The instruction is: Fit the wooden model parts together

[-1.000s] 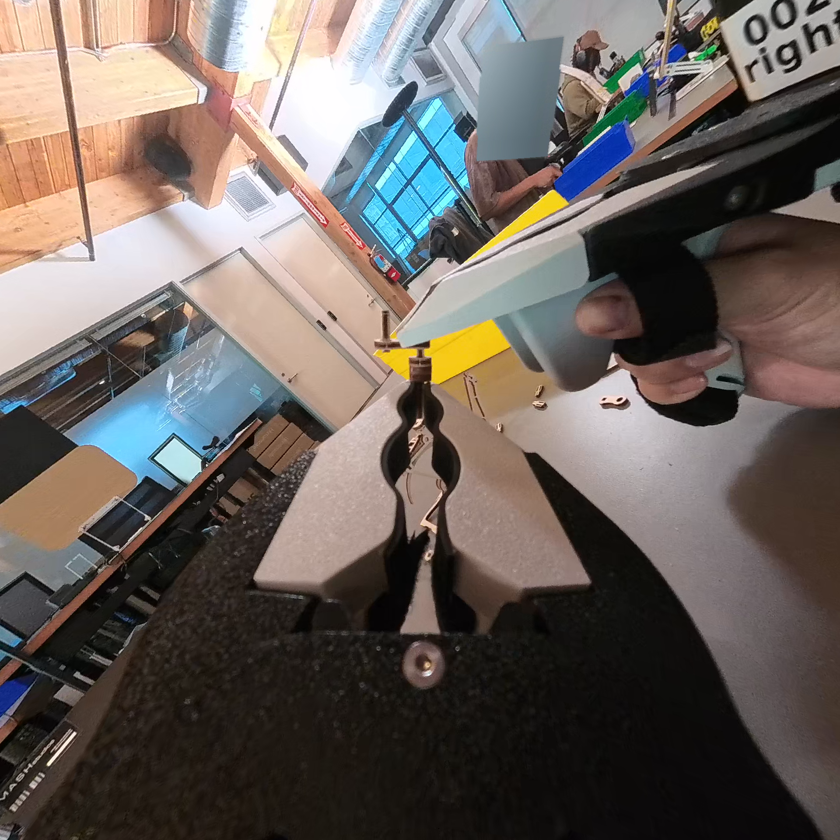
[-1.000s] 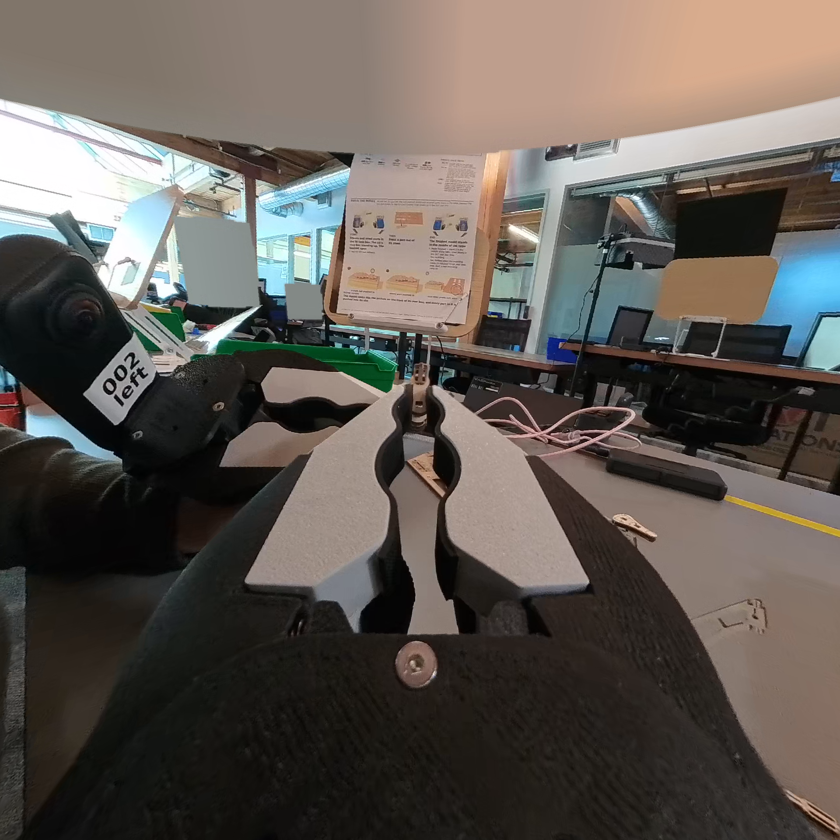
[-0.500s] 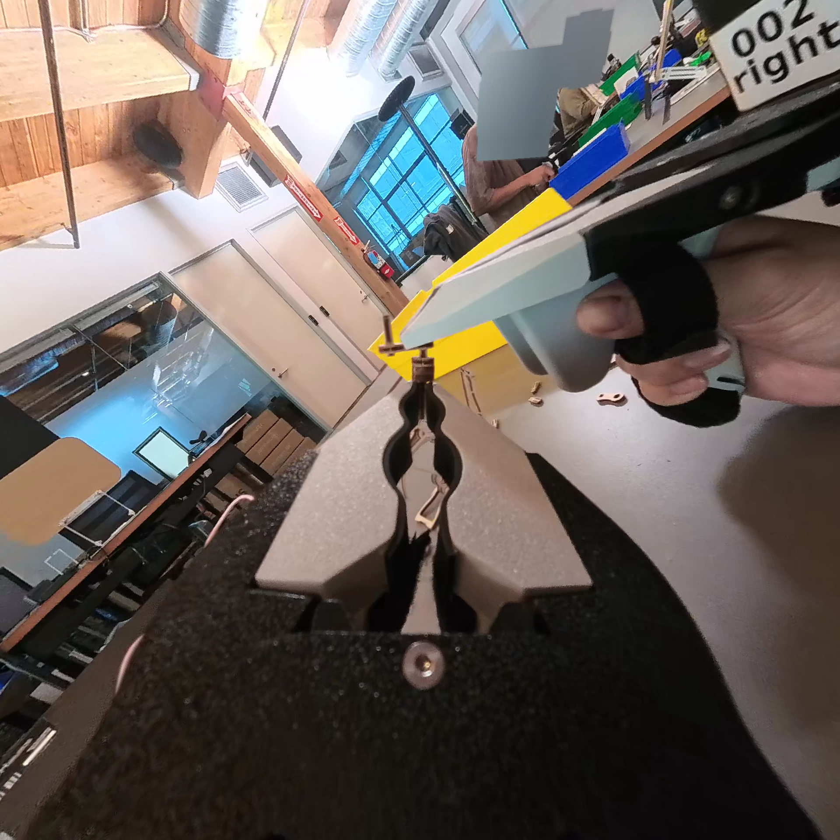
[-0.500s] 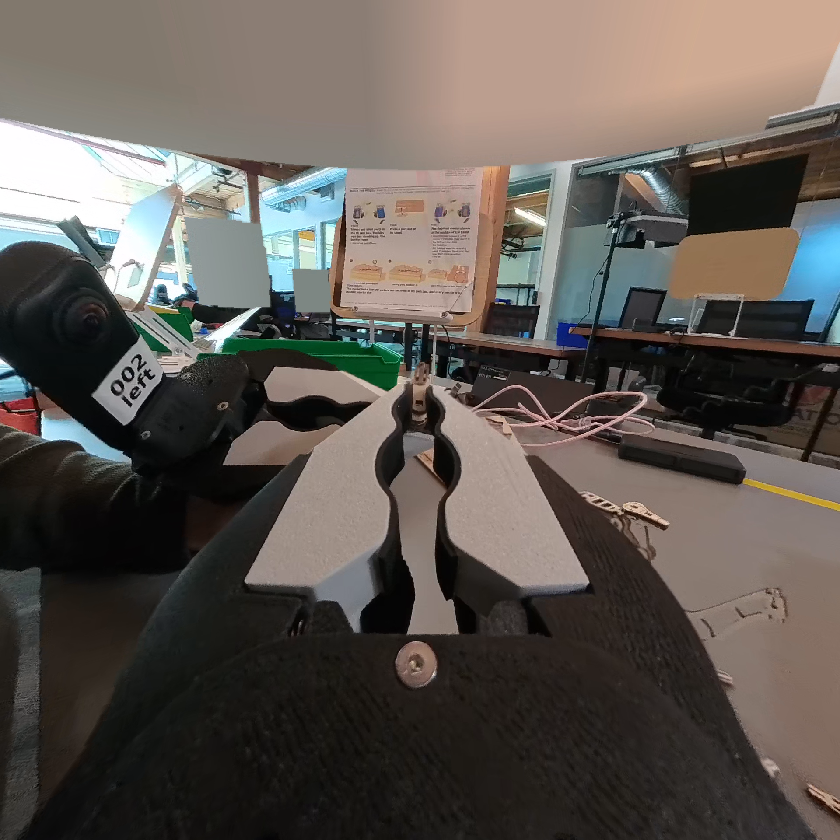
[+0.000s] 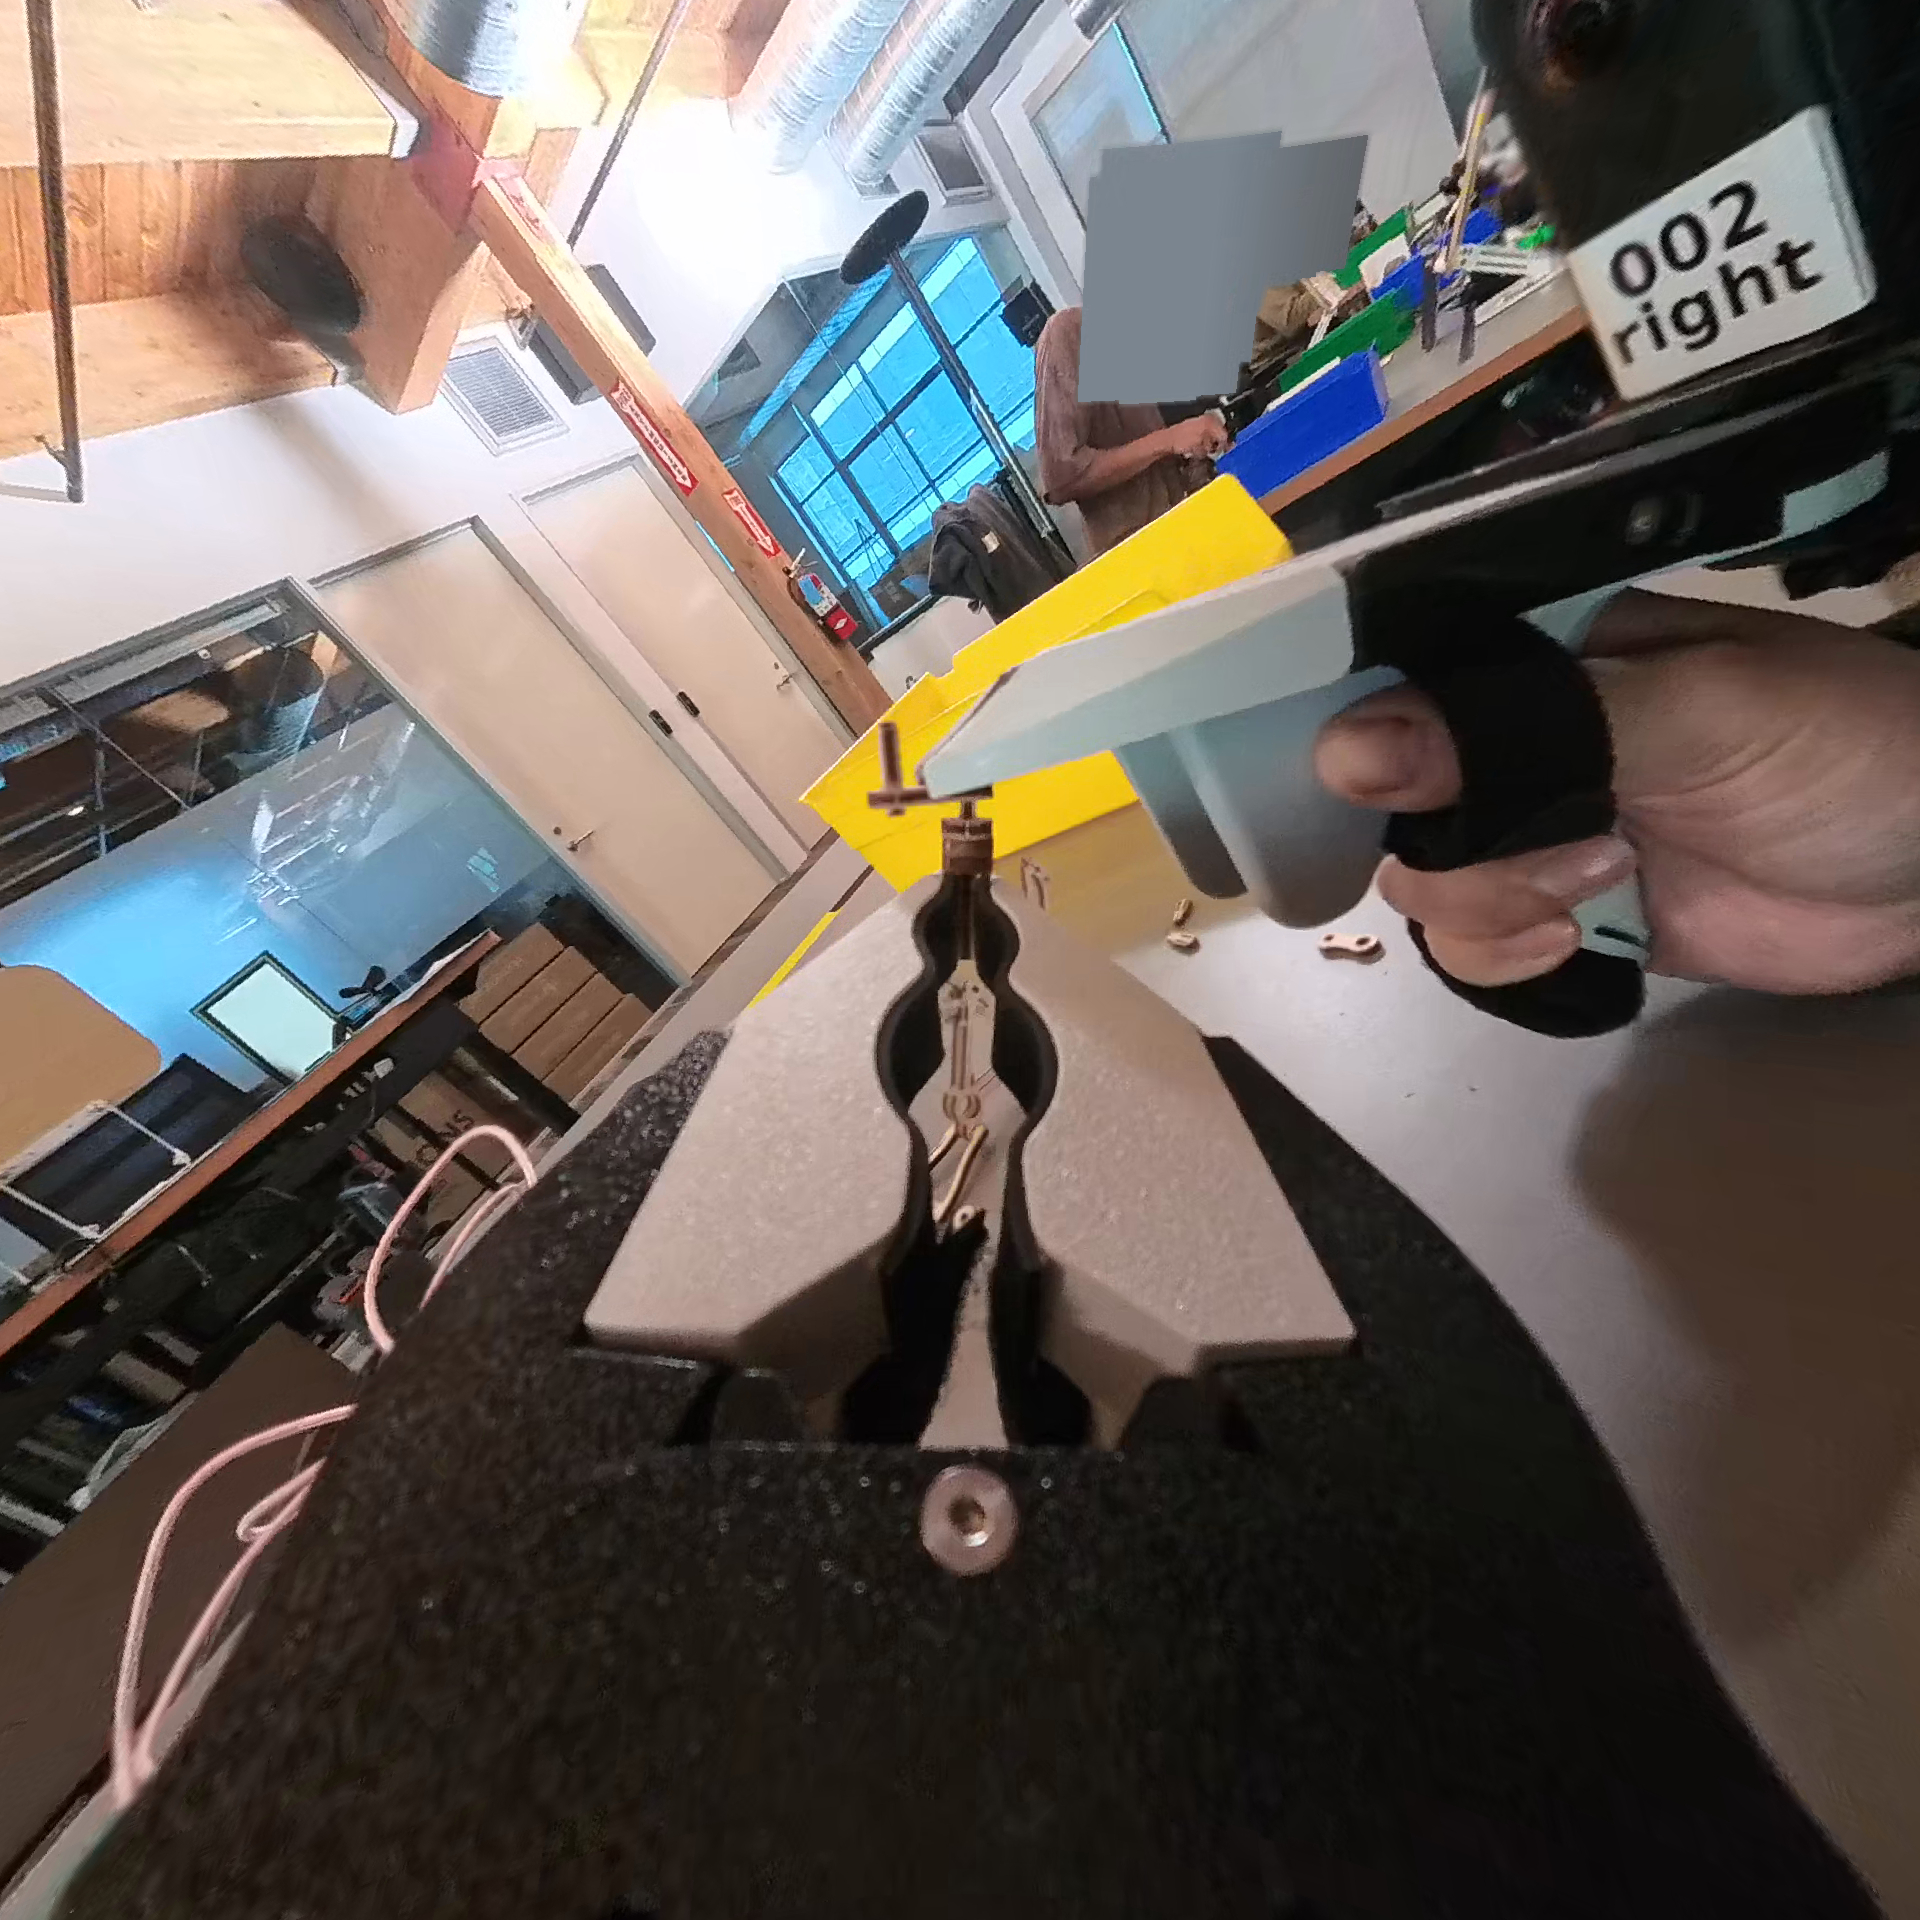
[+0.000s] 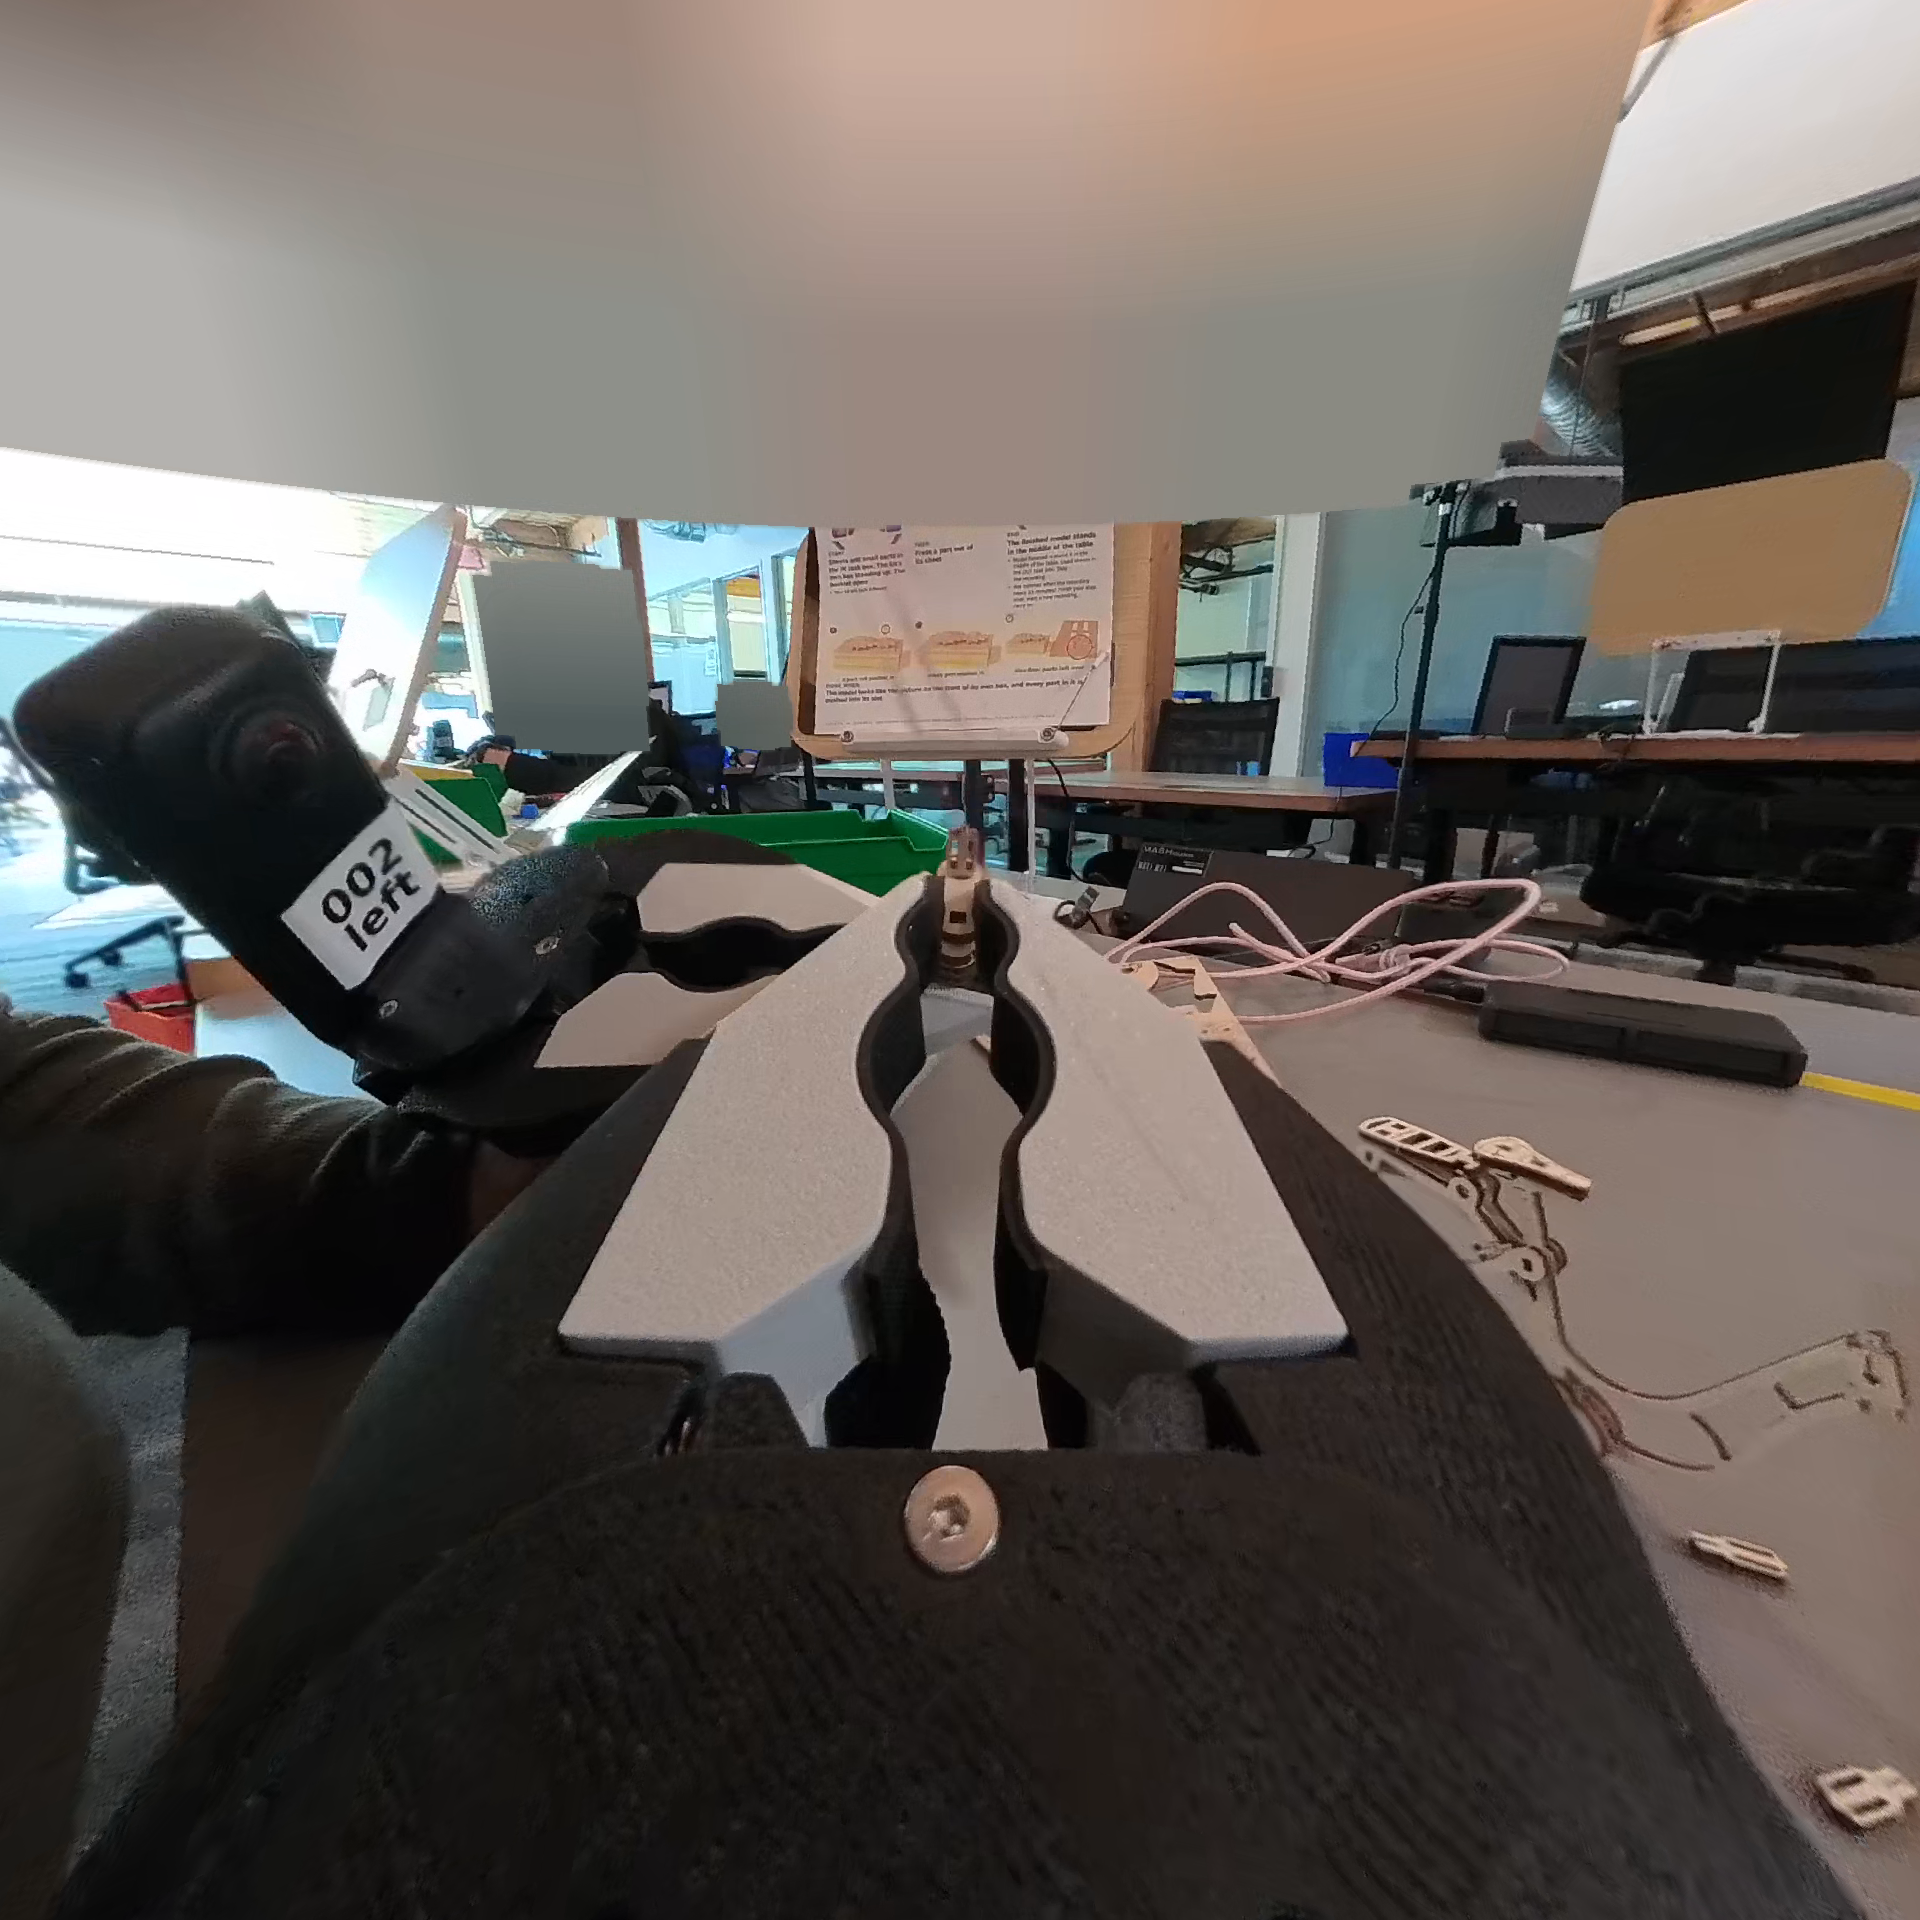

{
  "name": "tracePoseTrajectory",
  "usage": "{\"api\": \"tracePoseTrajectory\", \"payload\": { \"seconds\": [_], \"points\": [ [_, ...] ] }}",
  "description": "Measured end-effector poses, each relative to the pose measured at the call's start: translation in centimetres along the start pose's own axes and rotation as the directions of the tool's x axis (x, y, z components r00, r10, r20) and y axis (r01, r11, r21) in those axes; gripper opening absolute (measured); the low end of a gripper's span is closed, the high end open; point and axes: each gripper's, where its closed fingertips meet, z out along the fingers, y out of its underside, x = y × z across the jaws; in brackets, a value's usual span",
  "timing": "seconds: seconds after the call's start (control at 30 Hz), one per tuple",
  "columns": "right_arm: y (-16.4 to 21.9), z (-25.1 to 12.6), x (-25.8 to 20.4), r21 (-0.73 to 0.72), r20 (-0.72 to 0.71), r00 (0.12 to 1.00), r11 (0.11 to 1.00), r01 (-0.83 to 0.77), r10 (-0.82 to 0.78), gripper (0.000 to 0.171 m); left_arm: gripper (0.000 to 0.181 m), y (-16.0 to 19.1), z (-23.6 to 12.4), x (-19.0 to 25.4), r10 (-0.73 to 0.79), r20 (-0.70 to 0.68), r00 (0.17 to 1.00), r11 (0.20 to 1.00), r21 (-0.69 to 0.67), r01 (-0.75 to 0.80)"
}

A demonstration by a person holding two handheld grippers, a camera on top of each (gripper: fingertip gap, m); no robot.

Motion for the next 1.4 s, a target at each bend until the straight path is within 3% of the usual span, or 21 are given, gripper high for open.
{"api": "tracePoseTrajectory", "payload": {
  "seconds": [0.77, 0.9, 1.2, 1.4],
  "points": [
    [0.9, 0.0, 1.2, -0.047, -0.063, 0.997, 0.998, -0.049, 0.046, 0.005, 0.0, 1.0, 0.8, 0.3, -0.104, -0.017, 0.994, 0.991, -0.087, 0.103],
    [1.6, 0.0, 1.7, -0.106, -0.105, 0.994, 0.994, 0.011, -0.022, 0.004, 0.0, 1.7, 0.9, 0.4, -0.118, -0.026, 0.993, 0.989, -0.088, 0.115],
    [1.6, -0.2, 2.3, -0.071, -0.096, 0.991, 0.993, -0.098, 0.091, 0.0, 0.0, 1.6, 1.2, 0.6, -0.177, -0.044, 0.983, 0.983, -0.063, 0.174],
    [1.5, -0.2, 2.3, -0.097, -0.127, 0.991, 0.995, 0.027, -0.04, 0.0, 0.0, 1.8, 1.2, 0.5, -0.196, -0.043, 0.98, 0.978, -0.073, 0.193]
  ]
}}
